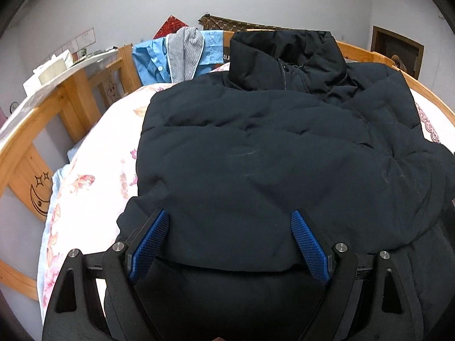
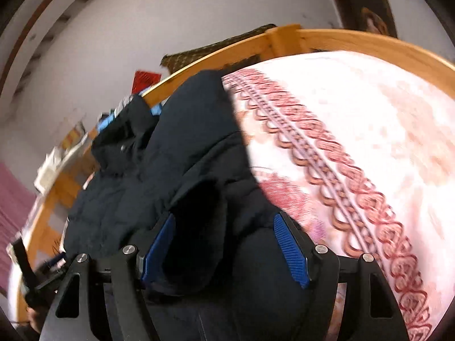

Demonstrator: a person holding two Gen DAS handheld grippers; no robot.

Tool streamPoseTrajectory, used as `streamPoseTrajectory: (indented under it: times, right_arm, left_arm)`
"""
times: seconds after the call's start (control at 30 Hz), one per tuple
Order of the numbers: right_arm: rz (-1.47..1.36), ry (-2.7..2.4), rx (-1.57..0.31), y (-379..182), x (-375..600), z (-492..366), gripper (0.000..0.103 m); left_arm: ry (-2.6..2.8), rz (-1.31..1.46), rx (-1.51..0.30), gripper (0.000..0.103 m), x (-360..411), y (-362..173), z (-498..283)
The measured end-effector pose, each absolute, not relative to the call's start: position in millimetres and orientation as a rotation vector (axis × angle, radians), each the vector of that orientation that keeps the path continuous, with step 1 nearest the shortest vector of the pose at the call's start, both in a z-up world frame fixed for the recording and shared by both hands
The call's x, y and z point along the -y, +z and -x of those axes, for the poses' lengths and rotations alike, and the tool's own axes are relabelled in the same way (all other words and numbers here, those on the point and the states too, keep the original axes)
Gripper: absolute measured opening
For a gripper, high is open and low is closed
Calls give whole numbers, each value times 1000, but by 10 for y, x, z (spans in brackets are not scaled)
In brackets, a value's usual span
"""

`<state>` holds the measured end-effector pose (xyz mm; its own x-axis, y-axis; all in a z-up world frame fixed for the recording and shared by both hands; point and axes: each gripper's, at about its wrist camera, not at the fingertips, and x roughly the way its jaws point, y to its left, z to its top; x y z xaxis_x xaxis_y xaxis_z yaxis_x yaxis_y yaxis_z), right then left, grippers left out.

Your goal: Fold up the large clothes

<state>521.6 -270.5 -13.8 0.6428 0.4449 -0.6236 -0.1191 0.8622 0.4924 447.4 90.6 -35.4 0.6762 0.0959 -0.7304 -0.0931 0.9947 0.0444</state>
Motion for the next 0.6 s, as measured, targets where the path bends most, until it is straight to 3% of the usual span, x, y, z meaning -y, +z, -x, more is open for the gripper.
streamPoseTrajectory:
  times: [0.13, 0.2, 0.27, 0.33, 0.47, 0.6]
  right_arm:
    - [-418, 501, -865, -133, 2565, -5266, 72]
    - [-337, 527, -914, -188, 2312, -5327, 67]
    - [-244, 518, -939, -193, 2116, -5380, 34]
    - [-164, 504, -906, -79, 1992, -5381, 14]
    - [51, 446, -766, 285, 1782, -5407, 10]
    - [159, 360, -746, 206, 1694, -5605, 12]
  left_arm:
    - [110, 5, -829, 84, -906, -363, -4493]
    - [114, 7, -825, 84, -883, -353, -4491]
    - [118, 13, -815, 84, -879, -328, -4490]
    - [123, 24, -805, 84, -881, -302, -4488]
    - [121, 36, -770, 84, -850, -209, -4514]
    - [174, 13, -781, 84, -807, -223, -4637]
